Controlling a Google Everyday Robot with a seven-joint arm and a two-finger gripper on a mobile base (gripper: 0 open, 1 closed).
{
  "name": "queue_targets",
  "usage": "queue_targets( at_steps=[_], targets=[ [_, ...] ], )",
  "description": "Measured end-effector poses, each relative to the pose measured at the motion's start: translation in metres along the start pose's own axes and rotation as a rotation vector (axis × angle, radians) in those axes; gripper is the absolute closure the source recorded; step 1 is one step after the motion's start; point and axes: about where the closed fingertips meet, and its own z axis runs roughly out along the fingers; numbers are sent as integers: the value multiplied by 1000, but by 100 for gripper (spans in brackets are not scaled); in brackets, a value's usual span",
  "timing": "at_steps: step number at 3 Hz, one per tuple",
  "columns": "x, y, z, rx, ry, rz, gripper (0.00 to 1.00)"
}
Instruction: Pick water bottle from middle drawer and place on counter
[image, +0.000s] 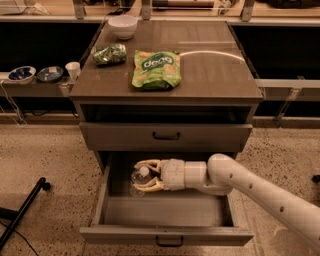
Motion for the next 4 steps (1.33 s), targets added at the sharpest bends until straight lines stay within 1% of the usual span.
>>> queue_targets(
  at_steps=[1, 2, 3, 4],
  targets=[
    [-59, -42, -54, -31, -3, -78, 100],
    [-91, -94, -116, -43, 49, -32, 100],
    [-111, -148, -212, 25, 95, 57, 100],
    [-110, -146, -208, 20, 93, 58, 100]
  ],
)
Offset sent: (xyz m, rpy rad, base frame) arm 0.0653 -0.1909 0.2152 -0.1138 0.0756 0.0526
